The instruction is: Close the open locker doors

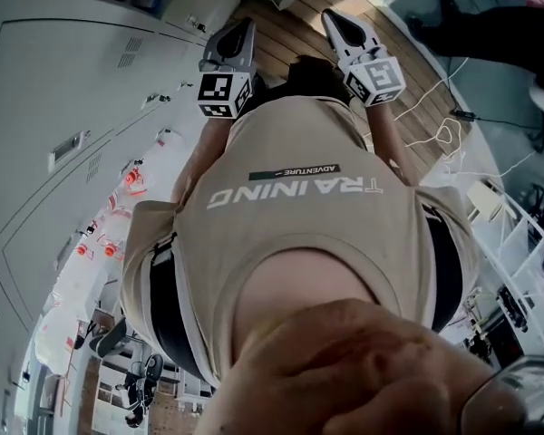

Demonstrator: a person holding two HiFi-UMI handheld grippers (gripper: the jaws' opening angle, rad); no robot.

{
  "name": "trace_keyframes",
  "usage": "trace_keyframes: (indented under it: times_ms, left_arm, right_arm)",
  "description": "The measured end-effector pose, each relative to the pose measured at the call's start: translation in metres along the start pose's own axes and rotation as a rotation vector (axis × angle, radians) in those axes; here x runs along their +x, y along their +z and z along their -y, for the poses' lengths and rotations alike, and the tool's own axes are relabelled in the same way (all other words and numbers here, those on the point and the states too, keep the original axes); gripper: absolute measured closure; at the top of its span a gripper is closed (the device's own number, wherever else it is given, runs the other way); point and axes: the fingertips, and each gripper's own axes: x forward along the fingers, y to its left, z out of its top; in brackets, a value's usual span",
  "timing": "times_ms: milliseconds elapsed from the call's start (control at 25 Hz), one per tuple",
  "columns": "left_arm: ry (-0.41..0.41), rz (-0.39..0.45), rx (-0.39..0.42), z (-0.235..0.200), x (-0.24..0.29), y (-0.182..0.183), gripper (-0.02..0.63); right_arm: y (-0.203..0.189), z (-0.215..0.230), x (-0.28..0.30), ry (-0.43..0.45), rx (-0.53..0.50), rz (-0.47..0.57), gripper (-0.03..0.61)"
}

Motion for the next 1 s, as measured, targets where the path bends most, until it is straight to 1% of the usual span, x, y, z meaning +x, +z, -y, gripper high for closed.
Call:
trace_keyframes:
  times_ms: [80,160,240,360,480,560,680,840,920,1000]
  left_arm:
    - [0.006,-0.004,-0.013,-0.004,0.002,0.003,0.614]
    - [0.023,-0.012,-0.006,-0.008,0.004,0.002,0.614]
    - [0.054,-0.020,-0.005,-0.013,0.006,0.001,0.614]
    - [0.101,-0.028,-0.034,-0.018,0.008,0.006,0.614]
    - [0.157,-0.029,-0.039,-0.016,0.017,0.011,0.614]
    - [0.233,-0.018,-0.053,-0.017,0.021,0.013,0.614]
    - [0.374,-0.006,-0.065,-0.014,0.022,0.017,0.614]
    - [0.551,0.019,-0.124,0.002,0.025,0.026,0.614]
    - [0.635,0.032,-0.148,0.012,0.023,0.033,0.614]
    - [0.715,0.045,-0.175,0.021,0.020,0.042,0.614]
  right_arm:
    - [0.003,-0.002,0.010,0.028,-0.009,-0.001,0.563]
    - [0.005,-0.003,0.020,0.065,-0.031,0.007,0.563]
    - [0.005,0.000,0.030,0.101,-0.043,0.018,0.563]
    - [0.009,0.009,0.041,0.150,-0.030,0.027,0.563]
    - [0.011,0.026,0.047,0.200,-0.018,0.029,0.563]
    - [0.014,0.033,0.056,0.278,-0.029,0.035,0.563]
    - [0.022,0.035,0.068,0.446,-0.076,0.039,0.563]
    - [0.037,0.036,0.064,0.663,-0.117,0.027,0.563]
    - [0.045,0.036,0.059,0.748,-0.126,0.015,0.563]
    - [0.051,0.038,0.054,0.806,-0.131,-0.011,0.563]
